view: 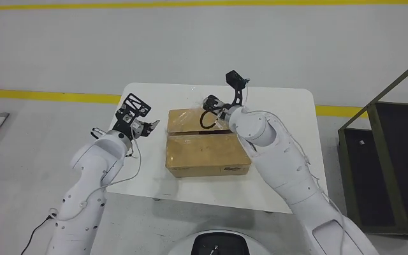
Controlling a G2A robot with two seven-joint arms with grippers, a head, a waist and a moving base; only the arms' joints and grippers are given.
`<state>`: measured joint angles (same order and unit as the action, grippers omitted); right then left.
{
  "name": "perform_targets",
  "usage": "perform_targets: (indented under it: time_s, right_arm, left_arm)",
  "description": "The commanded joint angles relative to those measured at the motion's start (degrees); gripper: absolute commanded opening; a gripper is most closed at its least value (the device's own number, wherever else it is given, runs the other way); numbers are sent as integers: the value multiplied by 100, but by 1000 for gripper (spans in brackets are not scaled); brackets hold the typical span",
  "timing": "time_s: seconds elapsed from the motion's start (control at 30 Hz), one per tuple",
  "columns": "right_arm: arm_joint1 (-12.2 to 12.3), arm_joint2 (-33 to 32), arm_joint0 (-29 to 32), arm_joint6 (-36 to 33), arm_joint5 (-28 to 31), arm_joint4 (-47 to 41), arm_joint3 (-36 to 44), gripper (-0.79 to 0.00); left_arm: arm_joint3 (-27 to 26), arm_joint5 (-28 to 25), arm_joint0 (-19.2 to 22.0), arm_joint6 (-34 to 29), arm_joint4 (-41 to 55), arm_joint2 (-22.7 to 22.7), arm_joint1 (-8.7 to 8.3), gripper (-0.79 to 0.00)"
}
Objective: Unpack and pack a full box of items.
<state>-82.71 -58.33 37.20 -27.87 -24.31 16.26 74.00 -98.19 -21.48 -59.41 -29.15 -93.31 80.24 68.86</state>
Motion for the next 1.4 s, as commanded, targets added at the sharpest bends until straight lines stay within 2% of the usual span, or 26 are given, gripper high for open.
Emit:
perform_targets:
  time_s: [0.0,0.37,0.43,0.6,0.73,1.0,1.1,1.3,1.37]
  right_arm:
    - [11,-46,78,7,-22,-14,66,-785]
    - [13,-46,93,24,-7,11,72,-785]
    - [42,-94,196,79,96,164,242,-785]
    - [146,-59,545,66,-381,1132,1017,-785]
    - [155,-13,932,183,-626,1291,1429,-785]
    - [144,130,1236,446,-1171,1900,1719,-785]
    - [148,122,1340,434,-1227,2018,1881,-785]
    - [207,289,1501,124,-1183,2845,2025,-785]
    - [207,236,1568,75,-1188,2823,2029,-785]
  left_arm:
    - [-1,0,1,0,-2,-1,0,0]
    - [-1,0,1,0,-2,-1,0,0]
    - [-1,0,1,0,-2,-1,0,0]
    - [-1,0,1,0,-2,-1,0,0]
    - [-1,0,1,0,-2,-1,0,0]
    - [-1,0,1,0,-2,-1,0,0]
    - [-1,0,1,0,-2,-1,0,0]
    - [-1,0,1,0,-2,-1,0,0]
    - [-1,0,1,0,-2,-1,0,0]
